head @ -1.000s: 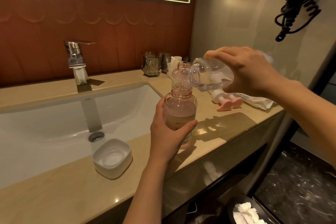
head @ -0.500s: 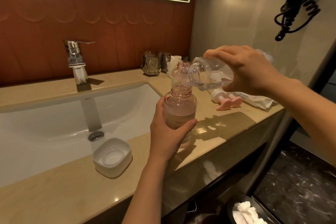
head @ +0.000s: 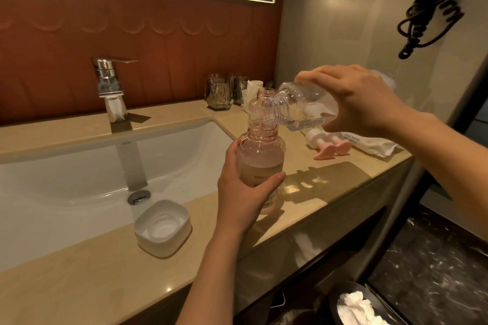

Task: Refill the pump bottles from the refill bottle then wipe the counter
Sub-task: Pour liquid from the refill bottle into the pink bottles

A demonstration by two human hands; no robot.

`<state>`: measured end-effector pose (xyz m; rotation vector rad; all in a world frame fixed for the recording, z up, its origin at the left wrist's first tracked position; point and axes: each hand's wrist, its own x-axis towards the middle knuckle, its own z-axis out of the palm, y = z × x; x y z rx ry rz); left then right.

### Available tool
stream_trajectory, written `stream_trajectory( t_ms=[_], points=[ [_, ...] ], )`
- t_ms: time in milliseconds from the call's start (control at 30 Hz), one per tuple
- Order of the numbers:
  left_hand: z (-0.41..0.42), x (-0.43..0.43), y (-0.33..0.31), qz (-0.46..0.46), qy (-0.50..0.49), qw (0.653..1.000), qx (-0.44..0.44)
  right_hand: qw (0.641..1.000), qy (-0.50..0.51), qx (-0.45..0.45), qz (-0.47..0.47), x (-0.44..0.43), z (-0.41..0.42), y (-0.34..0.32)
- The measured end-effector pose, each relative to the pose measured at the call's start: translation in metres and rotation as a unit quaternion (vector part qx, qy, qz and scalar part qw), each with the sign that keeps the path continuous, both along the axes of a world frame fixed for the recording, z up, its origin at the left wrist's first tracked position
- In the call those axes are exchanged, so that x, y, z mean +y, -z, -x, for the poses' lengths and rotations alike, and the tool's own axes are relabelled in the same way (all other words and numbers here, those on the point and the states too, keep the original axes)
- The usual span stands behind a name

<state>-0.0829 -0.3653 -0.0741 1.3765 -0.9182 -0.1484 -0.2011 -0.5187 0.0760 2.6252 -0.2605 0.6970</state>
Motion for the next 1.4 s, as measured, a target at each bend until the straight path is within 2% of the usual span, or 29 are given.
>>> stream_trajectory(
  t_ms=[1400],
  points=[
    [0.0016,0.0009,-0.0012,0.004,0.002,1.0,0.008,1.0,-0.007,-0.002,0.005,0.0032,0.0017,-0.001]
  ],
)
